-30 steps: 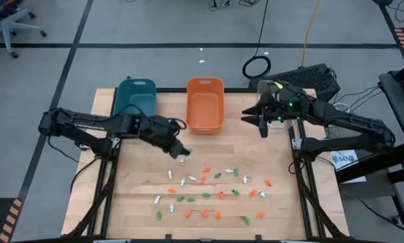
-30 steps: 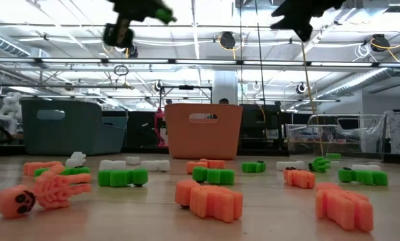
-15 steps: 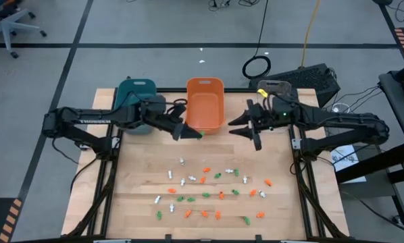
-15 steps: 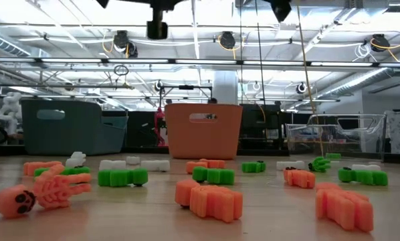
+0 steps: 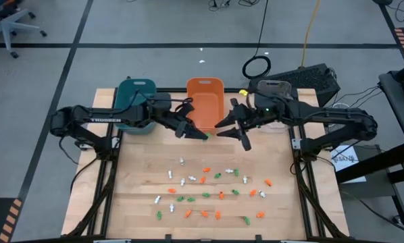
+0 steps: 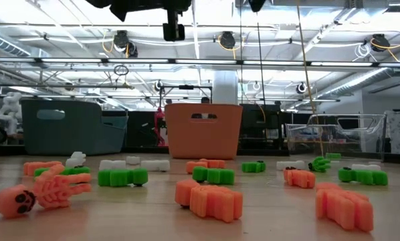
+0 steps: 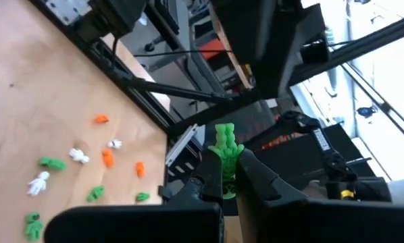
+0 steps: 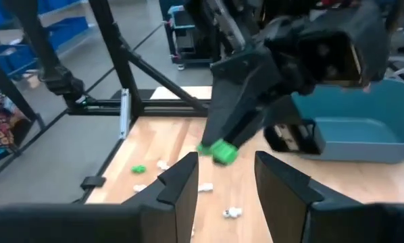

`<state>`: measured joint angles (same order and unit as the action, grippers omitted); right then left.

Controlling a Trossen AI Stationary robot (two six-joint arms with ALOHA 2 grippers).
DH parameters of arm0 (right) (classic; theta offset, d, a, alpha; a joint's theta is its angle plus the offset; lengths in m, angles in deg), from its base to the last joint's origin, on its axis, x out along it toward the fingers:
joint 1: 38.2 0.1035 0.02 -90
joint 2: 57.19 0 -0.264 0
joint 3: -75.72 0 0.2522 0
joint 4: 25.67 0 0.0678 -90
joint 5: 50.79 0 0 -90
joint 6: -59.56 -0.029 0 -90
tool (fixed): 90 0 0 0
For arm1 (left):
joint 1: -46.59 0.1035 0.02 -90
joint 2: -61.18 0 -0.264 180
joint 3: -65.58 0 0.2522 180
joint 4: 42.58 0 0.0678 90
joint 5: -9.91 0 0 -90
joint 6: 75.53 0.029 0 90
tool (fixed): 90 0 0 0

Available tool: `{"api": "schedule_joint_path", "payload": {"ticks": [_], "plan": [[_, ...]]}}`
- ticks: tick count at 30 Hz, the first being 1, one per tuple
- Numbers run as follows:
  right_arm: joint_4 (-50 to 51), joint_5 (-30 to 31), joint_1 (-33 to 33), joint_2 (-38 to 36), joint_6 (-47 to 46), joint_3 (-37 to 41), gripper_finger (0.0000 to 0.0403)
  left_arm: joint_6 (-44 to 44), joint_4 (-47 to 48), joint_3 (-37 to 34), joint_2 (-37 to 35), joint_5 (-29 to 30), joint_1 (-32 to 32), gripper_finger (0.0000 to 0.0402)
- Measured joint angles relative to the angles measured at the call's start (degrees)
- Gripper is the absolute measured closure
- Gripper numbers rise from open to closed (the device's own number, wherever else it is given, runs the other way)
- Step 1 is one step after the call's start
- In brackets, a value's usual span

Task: Sort Halloween decoration
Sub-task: Put the green skeleton toy into the transparent bin

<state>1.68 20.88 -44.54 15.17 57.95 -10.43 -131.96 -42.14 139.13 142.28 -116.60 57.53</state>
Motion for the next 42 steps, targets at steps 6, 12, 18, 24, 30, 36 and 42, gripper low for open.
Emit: {"api": "schedule_joint_path", "payload": {"ticks": [6, 12, 18, 24, 30, 36, 42], "plan": [[0.13, -0.04, -0.11, 1.69, 5.35, -1.68, 0.0271, -0.07, -1.28, 0.0, 0.23, -0.77, 0.54, 0.0393], [0.1, -1.02, -2.43, 2.31, 7.36, -1.7, 0.0271, -0.14, -5.35, 0.0, 0.17, -0.75, 1.66, 0.0393], [-0.01, -7.87, -3.46, 2.25, 11.69, -1.7, 0.027, -0.23, -5.68, 0.0, 0.17, -0.75, 2.15, 0.0393], [-0.05, -10.59, -3.55, 2.24, 14.19, -1.7, 0.027, -0.19, -5.78, 0.0, 0.17, -0.88, 1.71, 0.0393], [-0.07, -10.44, -3.55, 2.26, 13.43, -1.7, 0.027, 0.25, -5.71, 0.0, 0.17, -0.97, 1.3, 0.0393], [-3.2, -10.11, -3.04, 4.7, 13.24, -1.7, 0.027, 0.29, -5.74, 0.0, 0.17, -1.22, 1.31, 0.0393], [-7.4, -10.21, -2.28, 6.93, 14.33, -1.7, 0.0271, 1.56, -5.69, 0.0, 0.17, -3.87, 1.32, 0.0393]]}}
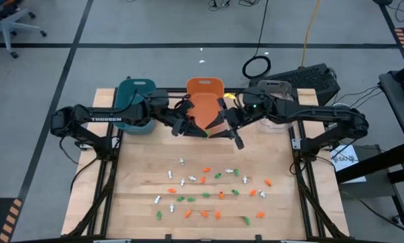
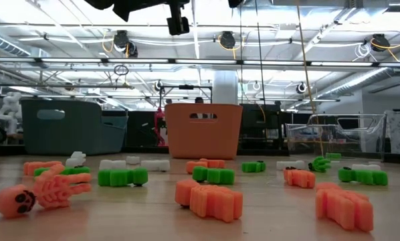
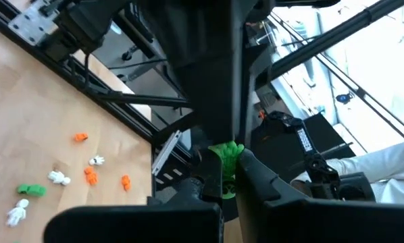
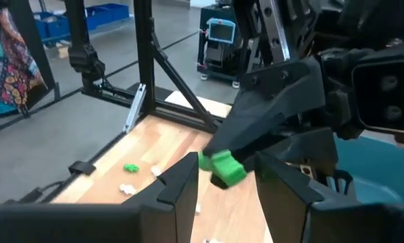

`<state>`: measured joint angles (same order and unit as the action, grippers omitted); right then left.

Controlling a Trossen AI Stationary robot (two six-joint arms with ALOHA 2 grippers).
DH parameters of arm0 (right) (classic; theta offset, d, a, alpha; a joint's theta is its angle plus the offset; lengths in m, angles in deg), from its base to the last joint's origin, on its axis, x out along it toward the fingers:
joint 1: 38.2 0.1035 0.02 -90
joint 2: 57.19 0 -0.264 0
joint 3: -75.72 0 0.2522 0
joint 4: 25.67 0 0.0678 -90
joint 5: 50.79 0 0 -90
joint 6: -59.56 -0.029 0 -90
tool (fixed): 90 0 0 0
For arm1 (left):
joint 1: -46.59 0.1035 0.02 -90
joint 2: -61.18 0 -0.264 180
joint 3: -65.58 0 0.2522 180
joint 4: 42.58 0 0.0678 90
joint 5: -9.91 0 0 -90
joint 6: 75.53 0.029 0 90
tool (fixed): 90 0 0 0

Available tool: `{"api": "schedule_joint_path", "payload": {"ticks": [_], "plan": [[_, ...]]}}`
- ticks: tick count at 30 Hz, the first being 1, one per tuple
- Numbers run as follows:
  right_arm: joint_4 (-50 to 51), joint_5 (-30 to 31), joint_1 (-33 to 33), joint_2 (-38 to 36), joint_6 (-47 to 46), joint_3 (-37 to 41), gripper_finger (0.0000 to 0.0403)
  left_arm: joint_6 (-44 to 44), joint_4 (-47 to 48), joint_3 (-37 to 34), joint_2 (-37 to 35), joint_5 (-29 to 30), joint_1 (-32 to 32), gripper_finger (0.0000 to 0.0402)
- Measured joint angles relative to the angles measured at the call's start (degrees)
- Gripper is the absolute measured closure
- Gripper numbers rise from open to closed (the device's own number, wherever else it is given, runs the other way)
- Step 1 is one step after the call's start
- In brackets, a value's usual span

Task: Sort Halloween decoration
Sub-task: Put the green skeleton toy into the transparent bin

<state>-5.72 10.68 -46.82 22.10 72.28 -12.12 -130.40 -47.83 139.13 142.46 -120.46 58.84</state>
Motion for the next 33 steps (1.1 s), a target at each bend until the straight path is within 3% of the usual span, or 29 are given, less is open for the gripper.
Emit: {"api": "schedule_joint_path", "payload": {"ticks": [27, 33], "plan": [[0.25, -1.7, 0.5, 0.36, -3.11, 0.0, 0.0395, 1.31, 0.26, 0.0, 0.0, -3.53, 0.04, 0.0393], [0.57, -1.7, 0.5, 0.36, -4.75, 0.0, 0.0399, 1.2, 0.35, 0.0, 0.0, -3.49, 0.04, 0.0393]]}}
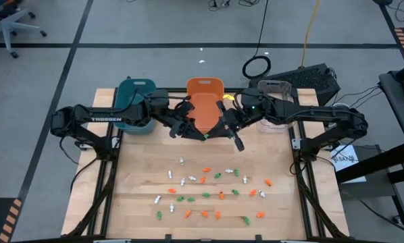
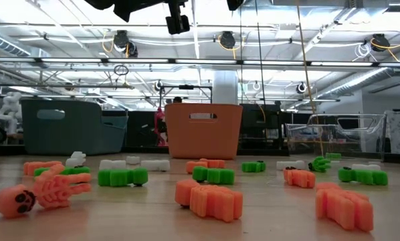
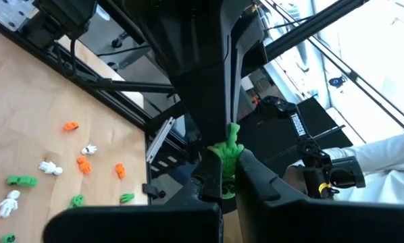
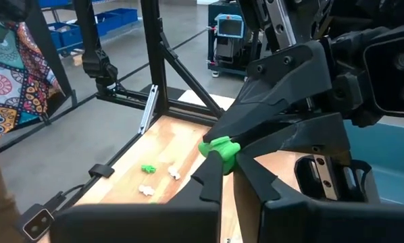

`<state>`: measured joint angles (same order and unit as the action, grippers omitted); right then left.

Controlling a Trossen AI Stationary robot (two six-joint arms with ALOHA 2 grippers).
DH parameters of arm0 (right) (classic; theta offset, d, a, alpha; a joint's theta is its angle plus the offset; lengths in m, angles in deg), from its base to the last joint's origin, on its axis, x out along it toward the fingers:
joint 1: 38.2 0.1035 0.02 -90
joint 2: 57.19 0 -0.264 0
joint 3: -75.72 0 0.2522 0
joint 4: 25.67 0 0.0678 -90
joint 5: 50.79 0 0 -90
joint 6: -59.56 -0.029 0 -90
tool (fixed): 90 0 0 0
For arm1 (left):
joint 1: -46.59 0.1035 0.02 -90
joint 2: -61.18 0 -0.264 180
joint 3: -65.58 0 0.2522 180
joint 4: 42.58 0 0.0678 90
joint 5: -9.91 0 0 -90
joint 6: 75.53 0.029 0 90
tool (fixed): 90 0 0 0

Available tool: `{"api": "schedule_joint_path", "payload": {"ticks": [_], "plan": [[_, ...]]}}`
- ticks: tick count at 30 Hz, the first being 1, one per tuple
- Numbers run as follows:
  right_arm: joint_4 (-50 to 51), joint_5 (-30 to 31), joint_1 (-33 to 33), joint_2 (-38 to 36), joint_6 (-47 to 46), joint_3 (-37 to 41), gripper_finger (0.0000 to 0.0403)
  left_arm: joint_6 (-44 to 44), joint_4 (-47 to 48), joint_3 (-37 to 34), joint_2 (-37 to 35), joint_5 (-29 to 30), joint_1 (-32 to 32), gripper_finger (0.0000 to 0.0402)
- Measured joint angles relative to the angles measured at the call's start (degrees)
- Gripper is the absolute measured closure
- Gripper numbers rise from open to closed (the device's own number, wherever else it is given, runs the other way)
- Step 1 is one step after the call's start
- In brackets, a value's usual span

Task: Sort Halloween decoration
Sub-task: Put the green skeleton toy into the transparent bin

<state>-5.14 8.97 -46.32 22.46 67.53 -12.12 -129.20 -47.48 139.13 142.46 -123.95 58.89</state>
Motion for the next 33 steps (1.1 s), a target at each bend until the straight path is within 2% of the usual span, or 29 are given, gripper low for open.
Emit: {"api": "schedule_joint_path", "payload": {"ticks": [8, 19, 27, 33], "plan": [[-0.12, -0.06, 0.0, 0.0, -0.9, 0.0, 0.0395, -0.02, -0.06, 0.0, 0.0, 0.07, 0.0, 0.0383], [-1.79, 0.23, 1.07, 0.02, -1.06, 0.0, 0.0321, -2.48, -0.33, 0.0, -0.11, -1.75, 0.32, 0.039], [-2.75, 0.15, 1.25, 1.43, -1.73, 0.0, 0.034, -2.98, 0.07, -0.02, -0.11, -1.62, 0.28, 0.0389], [-5.73, -0.91, 1.49, 2.82, -4.12, 0.0, 0.0373, -3.07, 0.11, -0.02, -0.15, -2.89, 0.28, 0.0389]]}}
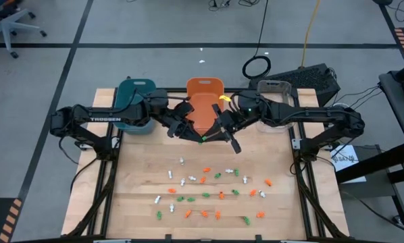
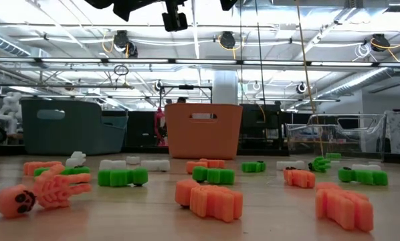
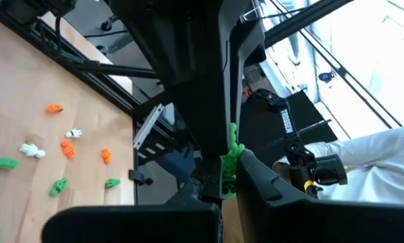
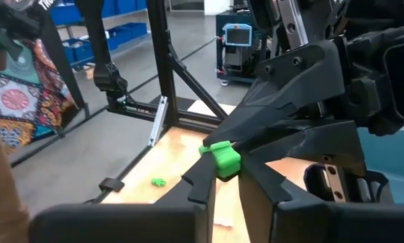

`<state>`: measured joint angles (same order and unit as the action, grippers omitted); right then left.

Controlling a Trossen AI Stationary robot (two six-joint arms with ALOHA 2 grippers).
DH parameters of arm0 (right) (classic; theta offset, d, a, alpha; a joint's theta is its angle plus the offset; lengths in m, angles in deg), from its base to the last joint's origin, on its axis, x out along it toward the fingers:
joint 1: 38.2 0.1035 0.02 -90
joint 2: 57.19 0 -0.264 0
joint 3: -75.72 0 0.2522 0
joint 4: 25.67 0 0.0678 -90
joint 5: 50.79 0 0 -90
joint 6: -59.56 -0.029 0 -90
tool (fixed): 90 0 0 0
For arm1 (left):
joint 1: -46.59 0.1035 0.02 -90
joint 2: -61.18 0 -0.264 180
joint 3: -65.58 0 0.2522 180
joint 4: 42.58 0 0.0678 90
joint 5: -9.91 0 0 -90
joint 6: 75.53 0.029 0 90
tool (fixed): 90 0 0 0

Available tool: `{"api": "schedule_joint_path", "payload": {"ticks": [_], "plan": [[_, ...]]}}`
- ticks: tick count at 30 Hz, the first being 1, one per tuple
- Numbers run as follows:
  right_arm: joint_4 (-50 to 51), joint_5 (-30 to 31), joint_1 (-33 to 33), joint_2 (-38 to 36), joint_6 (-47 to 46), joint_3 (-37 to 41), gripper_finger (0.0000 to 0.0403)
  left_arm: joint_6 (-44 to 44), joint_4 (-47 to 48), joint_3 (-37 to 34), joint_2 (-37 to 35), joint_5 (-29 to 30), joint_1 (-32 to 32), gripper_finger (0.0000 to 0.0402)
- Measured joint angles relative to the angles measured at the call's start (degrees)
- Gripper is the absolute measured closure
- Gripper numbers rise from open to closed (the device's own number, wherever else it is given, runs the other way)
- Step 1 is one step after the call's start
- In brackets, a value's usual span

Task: Sort Halloween decoration
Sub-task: Put the green skeleton toy into the transparent bin

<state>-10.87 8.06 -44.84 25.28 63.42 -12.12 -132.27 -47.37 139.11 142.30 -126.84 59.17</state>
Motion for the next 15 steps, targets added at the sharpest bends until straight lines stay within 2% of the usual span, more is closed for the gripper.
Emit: {"api": "schedule_joint_path", "payload": {"ticks": [4, 11, 15], "plan": [[0.02, 0.13, 0.0, -0.18, -0.14, 0.0, 0.0396, -0.01, 0.06, 0.0, -0.02, -0.4, 0.09, 0.0389], [1.56, -0.11, -0.07, -0.35, -0.22, 0.02, 0.0401, -2.17, 1.45, 0.0, 0.02, 0.04, 0.78, 0.0386], [1.75, 0.03, -0.07, -0.35, -0.73, 0.02, 0.0402, -5.96, 1.25, 0.0, 0.04, 0.05, 0.9, 0.0355]]}}
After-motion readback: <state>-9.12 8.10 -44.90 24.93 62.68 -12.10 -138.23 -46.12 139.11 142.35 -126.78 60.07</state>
